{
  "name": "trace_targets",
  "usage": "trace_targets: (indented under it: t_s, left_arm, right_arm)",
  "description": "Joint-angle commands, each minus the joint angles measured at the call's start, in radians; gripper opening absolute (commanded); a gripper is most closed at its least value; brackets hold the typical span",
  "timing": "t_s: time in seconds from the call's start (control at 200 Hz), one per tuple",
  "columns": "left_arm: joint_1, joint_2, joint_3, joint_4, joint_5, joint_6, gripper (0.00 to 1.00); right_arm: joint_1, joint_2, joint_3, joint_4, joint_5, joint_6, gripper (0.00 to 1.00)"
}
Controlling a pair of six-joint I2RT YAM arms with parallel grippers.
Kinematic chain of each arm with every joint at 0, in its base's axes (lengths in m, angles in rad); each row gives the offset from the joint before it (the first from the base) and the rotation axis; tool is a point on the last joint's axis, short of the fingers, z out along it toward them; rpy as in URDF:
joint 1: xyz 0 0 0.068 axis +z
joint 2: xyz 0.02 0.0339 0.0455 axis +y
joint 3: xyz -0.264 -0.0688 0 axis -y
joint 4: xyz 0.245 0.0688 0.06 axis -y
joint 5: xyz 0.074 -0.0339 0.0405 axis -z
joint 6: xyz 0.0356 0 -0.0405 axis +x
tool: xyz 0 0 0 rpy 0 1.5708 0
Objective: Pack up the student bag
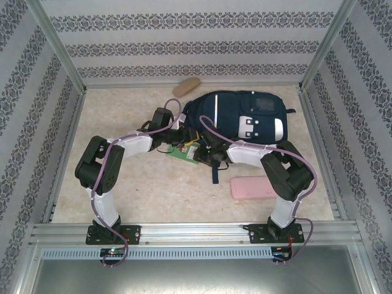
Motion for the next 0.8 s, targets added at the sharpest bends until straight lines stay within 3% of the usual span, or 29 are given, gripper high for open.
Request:
trace_targets:
  t_s: [0.0,0.2,0.325,0.485,0.794]
  left_arm:
    - [0.054,-0.085,-0.017,-0.153,-0.122,0.101,0.36]
    - [0.140,-0.153,-0.032,-0.335,-0.365,0.179,0.36]
    - [0.157,-0.129,-0.013,-0.410,-0.448,0.234,0.37]
    - [0.157,-0.061,-0.006,-0.419,-0.470,0.258,0.38]
    - [0.127,0.055,0.022,-0.379,-0.398,0.268,0.39]
  right_arm:
    - [0.007,0.004,-0.002,-0.012,0.013,-0.025,0.41]
    - [0.002,0.008,0.024,-0.040,0.038,-0.050,0.40]
    - [0.001,0.006,0.051,-0.060,0.064,-0.076,0.40]
    - [0.002,0.030,0.110,-0.101,0.094,-0.114,0.37]
    - [0.000,0.105,0.187,-0.194,0.128,-0.120,0.34]
